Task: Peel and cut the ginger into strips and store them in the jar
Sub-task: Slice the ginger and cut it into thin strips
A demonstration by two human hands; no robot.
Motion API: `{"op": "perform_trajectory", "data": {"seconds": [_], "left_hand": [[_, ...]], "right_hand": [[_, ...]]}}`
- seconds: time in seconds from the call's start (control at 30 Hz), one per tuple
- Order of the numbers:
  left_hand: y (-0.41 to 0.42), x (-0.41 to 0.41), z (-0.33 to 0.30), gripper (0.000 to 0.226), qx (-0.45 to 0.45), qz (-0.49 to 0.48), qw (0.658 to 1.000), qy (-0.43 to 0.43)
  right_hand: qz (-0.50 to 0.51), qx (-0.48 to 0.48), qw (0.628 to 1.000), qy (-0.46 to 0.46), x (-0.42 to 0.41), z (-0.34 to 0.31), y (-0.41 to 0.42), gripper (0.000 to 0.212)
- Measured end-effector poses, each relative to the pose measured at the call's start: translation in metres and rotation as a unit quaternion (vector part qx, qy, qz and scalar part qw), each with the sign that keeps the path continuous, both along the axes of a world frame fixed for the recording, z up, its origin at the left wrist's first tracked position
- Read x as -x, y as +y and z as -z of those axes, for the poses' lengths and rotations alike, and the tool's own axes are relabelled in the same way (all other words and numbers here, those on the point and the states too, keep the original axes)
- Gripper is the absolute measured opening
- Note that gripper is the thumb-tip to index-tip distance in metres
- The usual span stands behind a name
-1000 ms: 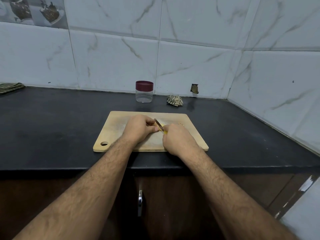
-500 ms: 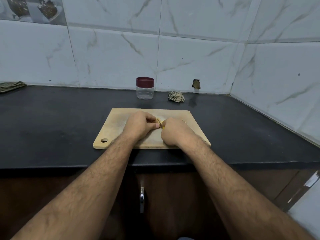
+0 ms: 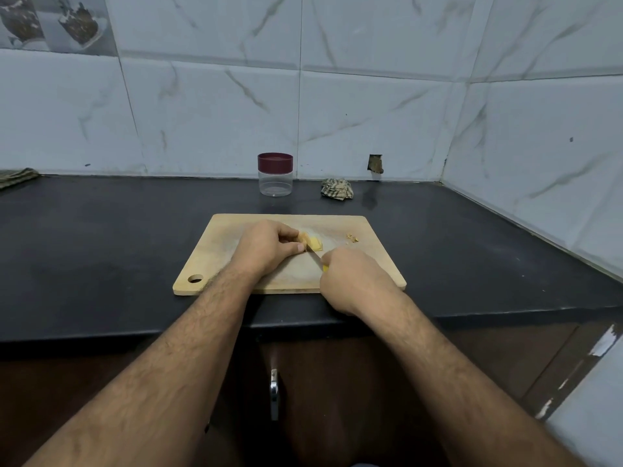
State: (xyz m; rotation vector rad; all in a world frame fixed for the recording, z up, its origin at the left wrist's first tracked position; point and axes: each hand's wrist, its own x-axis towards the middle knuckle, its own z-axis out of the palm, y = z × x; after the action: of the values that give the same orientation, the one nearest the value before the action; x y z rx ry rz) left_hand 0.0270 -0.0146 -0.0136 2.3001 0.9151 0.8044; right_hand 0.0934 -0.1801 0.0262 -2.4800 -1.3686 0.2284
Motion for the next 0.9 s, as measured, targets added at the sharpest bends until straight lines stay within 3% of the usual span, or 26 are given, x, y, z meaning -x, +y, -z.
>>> {"op": "perform_trajectory", "data": {"seconds": [0.4,0.57,0.73,0.9], "left_hand": [[0.005,0.0,0.004,0.033,0.016,0.0,1.0,-0.003],[0.005,-0.001,0.005,0.033,0.014,0.003,1.0,-0.007],[0.005,-0.001,0.006,0.032,0.027,0.005,0.999,-0.033],[0.005,-0.002,0.007,0.027,0.025,0.009,0.999,-0.032]], "right_hand": [[-0.002,-0.003,1.0,-0.018,-0.003,0.003,-0.018,0.031],[0.0,-0.047,0.999,-0.017,-0.003,0.002,-0.015,0.028],[0.006,-0.08,0.997,-0.023,0.0,0.001,-0.007,0.01],[-0.004,-0.096,0.995,-0.04,0.001,-0.001,0.003,0.01]]}}
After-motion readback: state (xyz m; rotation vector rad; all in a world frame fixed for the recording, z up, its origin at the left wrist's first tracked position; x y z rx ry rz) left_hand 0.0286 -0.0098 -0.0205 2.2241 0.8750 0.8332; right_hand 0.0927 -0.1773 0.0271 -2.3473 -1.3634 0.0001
